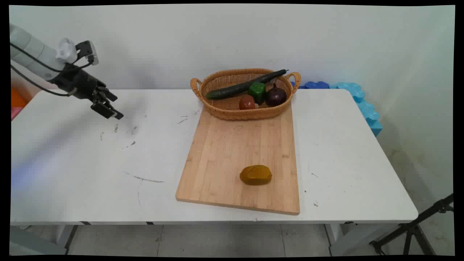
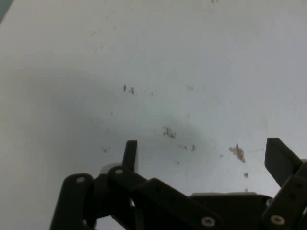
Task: Pick up the cucumber from the vegetable basket
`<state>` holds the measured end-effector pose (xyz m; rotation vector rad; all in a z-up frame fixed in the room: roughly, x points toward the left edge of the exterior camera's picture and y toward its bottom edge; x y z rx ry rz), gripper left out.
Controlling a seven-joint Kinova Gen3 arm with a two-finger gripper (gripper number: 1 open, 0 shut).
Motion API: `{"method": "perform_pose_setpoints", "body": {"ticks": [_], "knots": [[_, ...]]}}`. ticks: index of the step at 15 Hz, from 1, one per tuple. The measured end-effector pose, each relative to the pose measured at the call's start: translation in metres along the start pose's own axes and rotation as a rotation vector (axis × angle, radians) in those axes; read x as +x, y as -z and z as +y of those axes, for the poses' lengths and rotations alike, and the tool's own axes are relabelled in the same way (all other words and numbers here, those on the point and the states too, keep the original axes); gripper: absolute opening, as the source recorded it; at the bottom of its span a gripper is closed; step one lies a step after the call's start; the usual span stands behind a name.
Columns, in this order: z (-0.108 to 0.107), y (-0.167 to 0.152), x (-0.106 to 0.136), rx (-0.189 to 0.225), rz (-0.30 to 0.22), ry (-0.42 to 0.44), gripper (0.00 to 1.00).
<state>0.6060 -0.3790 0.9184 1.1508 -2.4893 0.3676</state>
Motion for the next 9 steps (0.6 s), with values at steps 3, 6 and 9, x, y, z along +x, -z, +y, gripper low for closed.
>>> {"method": "perform_pose_setpoints", "body": {"ticks": [3,6,9], "knots": [[0.001,-0.002,0.012,0.0,0.008,-0.006,1.0],[0.005,-0.007,0.035,-0.005,0.03,-0.022,1.0],[0.011,-0.013,0.059,-0.013,0.057,-0.042,1.0]]}}
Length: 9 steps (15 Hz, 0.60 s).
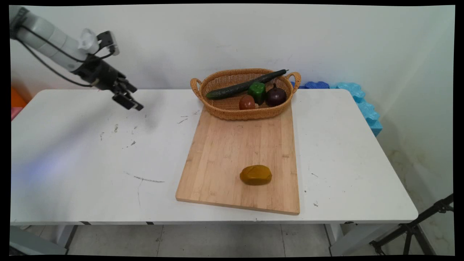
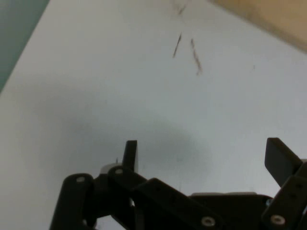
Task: Pick up the cucumber from the vegetable basket
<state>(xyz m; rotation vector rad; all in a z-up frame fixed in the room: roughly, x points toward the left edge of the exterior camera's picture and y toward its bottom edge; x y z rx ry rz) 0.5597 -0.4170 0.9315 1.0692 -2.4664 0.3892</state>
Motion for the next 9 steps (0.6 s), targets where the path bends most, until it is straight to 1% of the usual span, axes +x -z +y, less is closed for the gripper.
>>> {"method": "perform_pose_setpoints", "body": {"ticks": [6,9], "knots": [[0.008,-0.017,0.049,-0.01,0.063,-0.048,1.0],[0.013,-0.031,0.083,-0.008,0.106,-0.081,1.0]]}}
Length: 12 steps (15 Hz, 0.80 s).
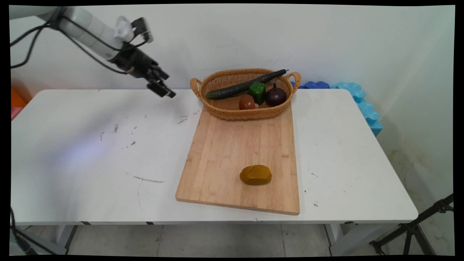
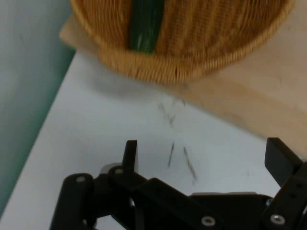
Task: Pick up the cucumber from the vegetable basket
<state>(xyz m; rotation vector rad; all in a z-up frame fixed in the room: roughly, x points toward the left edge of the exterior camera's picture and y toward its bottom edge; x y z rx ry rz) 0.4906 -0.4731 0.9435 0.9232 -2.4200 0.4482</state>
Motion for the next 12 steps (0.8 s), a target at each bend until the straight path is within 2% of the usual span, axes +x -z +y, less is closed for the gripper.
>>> {"method": "perform_pose_setpoints", "body": {"ticks": [6,12], "knots": [[0.002,-0.042,0.057,0.015,0.067,-0.06,1.0],[0.002,-0.098,0.09,0.038,0.091,-0.117,1.0]]}}
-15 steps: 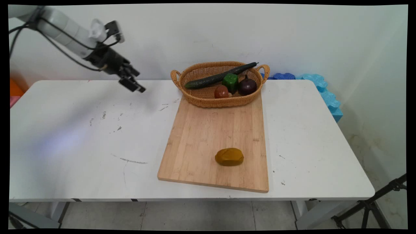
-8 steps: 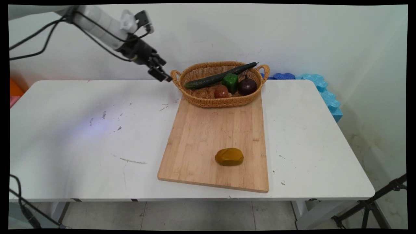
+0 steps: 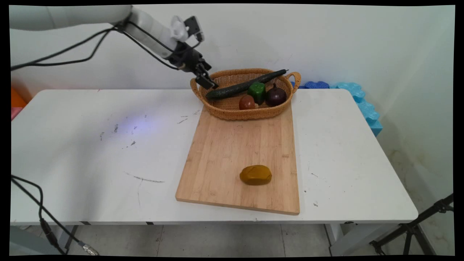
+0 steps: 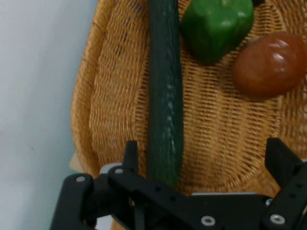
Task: Pick up the cucumber from the vegetable basket
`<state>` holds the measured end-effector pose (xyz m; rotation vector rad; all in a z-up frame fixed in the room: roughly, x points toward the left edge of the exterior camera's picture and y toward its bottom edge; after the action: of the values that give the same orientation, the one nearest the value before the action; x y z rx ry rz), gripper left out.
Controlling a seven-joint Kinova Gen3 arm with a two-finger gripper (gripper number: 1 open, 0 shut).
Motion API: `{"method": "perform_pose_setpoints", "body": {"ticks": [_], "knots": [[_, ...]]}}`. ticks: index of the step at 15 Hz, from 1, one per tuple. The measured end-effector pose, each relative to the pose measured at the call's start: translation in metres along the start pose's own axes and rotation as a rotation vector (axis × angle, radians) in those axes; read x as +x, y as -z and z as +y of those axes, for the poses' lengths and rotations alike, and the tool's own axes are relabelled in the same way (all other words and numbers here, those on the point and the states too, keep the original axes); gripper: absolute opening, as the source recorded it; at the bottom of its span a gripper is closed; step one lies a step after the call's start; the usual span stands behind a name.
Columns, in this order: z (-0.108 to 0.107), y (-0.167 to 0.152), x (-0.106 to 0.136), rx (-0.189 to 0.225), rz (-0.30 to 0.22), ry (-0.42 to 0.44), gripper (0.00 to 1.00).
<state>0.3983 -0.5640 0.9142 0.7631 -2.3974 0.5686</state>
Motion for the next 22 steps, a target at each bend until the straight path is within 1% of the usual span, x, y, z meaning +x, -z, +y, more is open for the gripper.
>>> {"method": "perform_pose_setpoints", "body": {"ticks": [5,10,17,19,20,22], "knots": [[0.0,-0.042,0.009,0.014,-0.001,-0.039,1.0],[-0.001,-0.088,0.012,0.027,-0.016,-0.079,1.0],[0.0,-0.126,0.011,0.038,-0.039,-0.117,1.0],[0.0,-0.132,0.01,0.042,-0.042,-0.124,1.0],[0.0,-0.135,0.01,0.044,-0.043,-0.128,0.0],[0.0,-0.14,0.01,0.049,-0.045,-0.136,0.0]]}}
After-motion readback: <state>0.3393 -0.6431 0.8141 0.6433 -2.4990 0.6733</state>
